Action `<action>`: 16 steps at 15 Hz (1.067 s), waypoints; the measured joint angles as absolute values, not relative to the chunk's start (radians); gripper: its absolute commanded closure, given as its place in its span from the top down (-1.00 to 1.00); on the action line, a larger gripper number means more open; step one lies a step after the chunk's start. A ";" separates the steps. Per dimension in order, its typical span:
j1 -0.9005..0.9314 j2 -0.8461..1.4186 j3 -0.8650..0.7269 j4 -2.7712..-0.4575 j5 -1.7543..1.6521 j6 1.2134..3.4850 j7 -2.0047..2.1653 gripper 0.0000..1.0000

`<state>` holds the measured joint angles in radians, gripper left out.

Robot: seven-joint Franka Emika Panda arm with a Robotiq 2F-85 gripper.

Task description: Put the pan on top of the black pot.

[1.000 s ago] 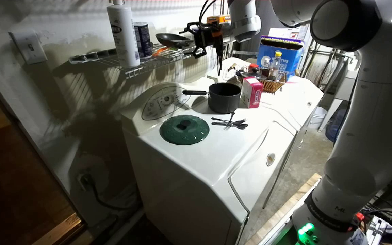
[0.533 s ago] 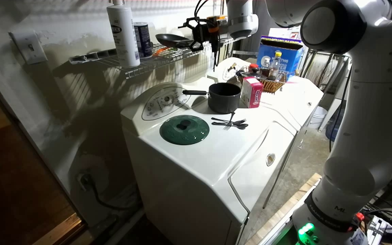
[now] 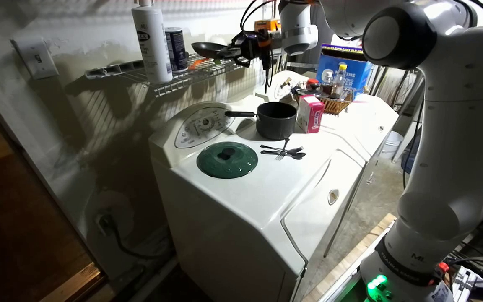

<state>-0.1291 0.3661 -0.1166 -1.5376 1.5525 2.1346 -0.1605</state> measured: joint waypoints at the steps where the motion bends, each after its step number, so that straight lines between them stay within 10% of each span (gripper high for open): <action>1: -0.131 0.373 -0.117 -1.537 1.552 2.135 -0.153 -0.92; 3: -0.134 0.381 -0.117 -1.530 1.553 2.135 -0.136 -0.73; 4: -0.135 0.382 -0.117 -1.527 1.553 2.135 -0.125 -0.22; 16: -0.134 0.384 -0.113 -1.513 1.512 2.132 -0.006 1.00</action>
